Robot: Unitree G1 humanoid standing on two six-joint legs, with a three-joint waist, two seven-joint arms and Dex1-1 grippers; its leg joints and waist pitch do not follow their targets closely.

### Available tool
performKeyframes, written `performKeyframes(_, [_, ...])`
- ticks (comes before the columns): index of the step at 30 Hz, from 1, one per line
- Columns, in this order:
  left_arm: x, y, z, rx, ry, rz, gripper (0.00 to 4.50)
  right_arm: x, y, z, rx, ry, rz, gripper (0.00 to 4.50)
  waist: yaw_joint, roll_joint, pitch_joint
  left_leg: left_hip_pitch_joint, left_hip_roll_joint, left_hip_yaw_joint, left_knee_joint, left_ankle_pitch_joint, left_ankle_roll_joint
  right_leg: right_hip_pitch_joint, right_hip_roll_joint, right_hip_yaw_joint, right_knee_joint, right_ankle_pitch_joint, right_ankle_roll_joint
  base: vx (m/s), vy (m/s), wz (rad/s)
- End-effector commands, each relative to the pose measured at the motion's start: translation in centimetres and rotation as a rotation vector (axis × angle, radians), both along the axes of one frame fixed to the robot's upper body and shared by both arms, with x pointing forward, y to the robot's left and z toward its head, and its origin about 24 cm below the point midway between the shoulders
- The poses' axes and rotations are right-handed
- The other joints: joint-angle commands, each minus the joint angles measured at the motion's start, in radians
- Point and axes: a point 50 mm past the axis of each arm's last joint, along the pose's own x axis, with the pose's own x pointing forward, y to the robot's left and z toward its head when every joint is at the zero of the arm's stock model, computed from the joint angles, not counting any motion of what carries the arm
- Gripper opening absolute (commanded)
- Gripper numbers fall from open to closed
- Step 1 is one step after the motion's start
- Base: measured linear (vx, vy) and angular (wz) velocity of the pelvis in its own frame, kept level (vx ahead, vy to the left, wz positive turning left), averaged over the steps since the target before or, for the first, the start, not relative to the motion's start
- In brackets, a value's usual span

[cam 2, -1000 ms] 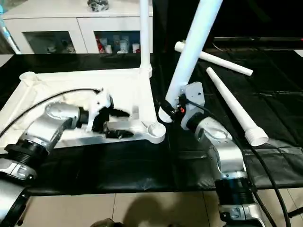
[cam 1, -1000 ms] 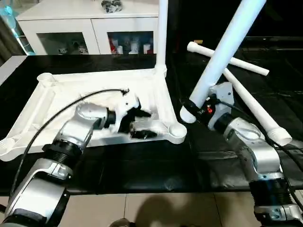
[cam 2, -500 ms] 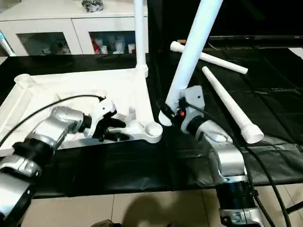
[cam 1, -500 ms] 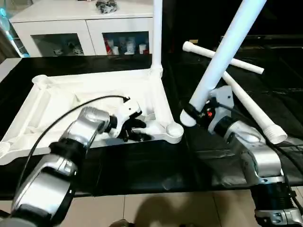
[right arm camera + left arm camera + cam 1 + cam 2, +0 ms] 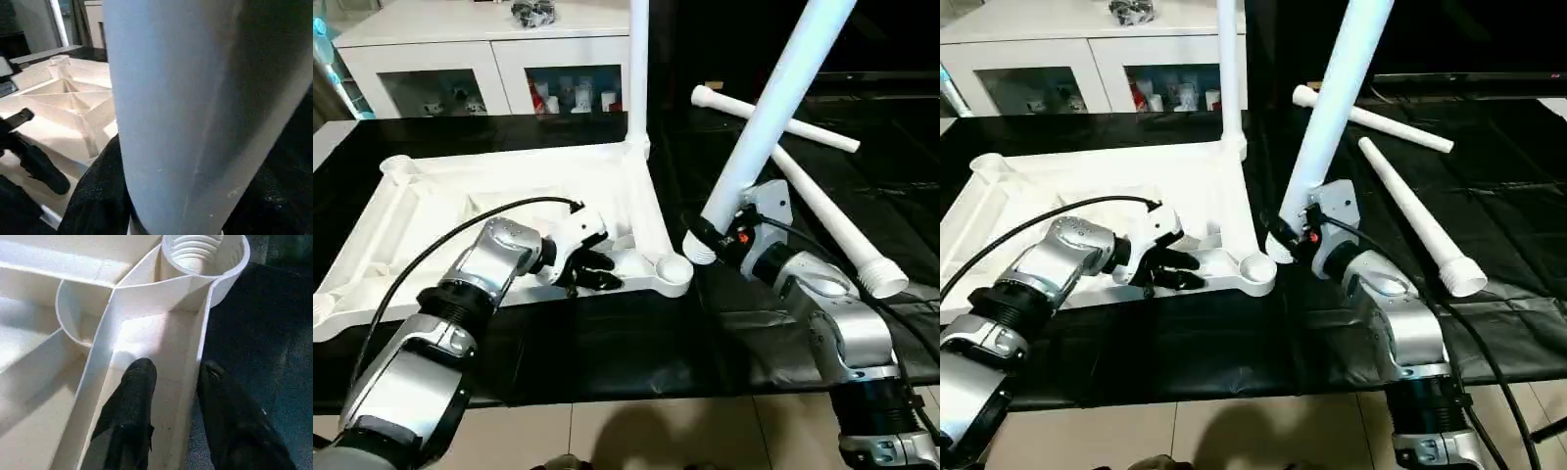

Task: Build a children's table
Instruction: Insert table leg to table base

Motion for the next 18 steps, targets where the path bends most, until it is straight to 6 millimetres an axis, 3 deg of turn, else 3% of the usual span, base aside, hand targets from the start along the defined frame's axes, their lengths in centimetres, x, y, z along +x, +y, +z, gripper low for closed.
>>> performKeyframes(1, [0.2, 0.0, 0.5, 0.021, -0.019, -0.017, 1.26, 0.0, 0.4, 0.5, 0.002, -0.019, 0.022, 1.92, 0.001, 0.008, -0.071, 0.03, 0.059, -0.035, -0.085, -0.371, -0.018, 0.047, -0.087, 0.056, -0.083, -0.348, -0.191, 0.0, 0.0, 0.0])
performKeyframes(13, [-0.3, -0.3, 0.2, 0.025, -0.006, -0.076, 0.38, 0.5, 1.1, 0.1, -0.027, 0.007, 0.097, 1.92, 0.001, 0.005, -0.07, 0.03, 0.059, -0.035, -0.084, -0.365, -0.015, 0.046, -0.089, 0.058, -0.084, -0.357, -0.192, 0.0, 0.0, 0.0])
performKeyframes(18, [-0.9, -0.6, 0.2, 0.015, -0.034, -0.168, 0.02, 0.6, 1.4, 0.0, -0.035, 0.014, 0.121, 1.92, 0.003, 0.005, -0.073, 0.027, 0.062, -0.036, -0.086, -0.34, -0.009, 0.049, -0.09, 0.059, -0.08, -0.317, -0.201, 0.0, 0.0, 0.0])
